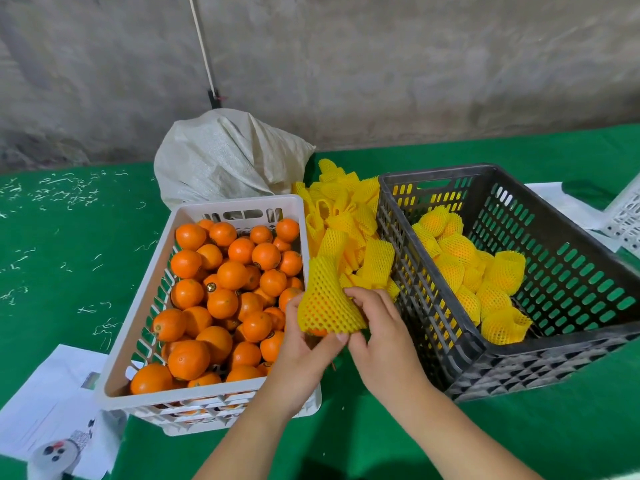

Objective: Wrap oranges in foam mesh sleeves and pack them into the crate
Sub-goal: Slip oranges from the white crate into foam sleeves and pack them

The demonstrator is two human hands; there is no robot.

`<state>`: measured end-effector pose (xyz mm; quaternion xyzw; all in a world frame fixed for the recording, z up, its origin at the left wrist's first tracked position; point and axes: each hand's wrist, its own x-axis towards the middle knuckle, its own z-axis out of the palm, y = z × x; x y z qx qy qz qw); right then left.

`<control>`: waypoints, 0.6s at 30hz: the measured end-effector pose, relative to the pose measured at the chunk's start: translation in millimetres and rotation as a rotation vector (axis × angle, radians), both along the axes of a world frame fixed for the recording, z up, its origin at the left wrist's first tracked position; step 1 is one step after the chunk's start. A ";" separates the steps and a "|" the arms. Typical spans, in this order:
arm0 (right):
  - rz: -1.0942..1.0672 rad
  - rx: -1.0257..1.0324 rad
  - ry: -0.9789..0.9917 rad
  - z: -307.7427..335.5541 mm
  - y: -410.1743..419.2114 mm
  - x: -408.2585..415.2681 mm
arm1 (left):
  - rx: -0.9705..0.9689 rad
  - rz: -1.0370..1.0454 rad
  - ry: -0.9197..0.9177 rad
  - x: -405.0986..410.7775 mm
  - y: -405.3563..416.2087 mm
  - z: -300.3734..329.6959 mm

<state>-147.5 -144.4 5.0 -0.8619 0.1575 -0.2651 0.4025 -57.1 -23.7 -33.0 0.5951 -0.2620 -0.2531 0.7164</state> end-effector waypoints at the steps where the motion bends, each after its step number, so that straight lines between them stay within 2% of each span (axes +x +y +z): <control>1: -0.012 -0.005 0.000 -2.6 -2.9 -1.0 | 0.030 -0.030 -0.045 -0.8 0.7 -1.4; 4: -0.063 -0.031 -0.101 -6.6 -2.8 -3.7 | 0.016 0.042 -0.059 -1.9 -2.3 0.6; 7: -0.020 -0.111 -0.261 -13.2 12.5 -5.2 | -0.078 0.128 0.077 1.0 -6.7 5.0; 9: 0.041 0.067 -0.232 -16.3 23.0 -7.0 | -0.096 0.152 0.124 1.4 -5.6 4.5; 13: 0.012 0.690 -0.180 0.0 21.6 -8.0 | -0.030 0.196 0.001 -3.7 -2.2 1.2; 15: 0.079 0.769 -0.050 6.3 18.1 -2.4 | -0.004 0.118 -0.053 -4.9 -1.9 -2.5; 18: 0.108 0.746 0.084 6.5 23.5 2.3 | 0.026 0.021 -0.126 -2.5 -0.8 -3.2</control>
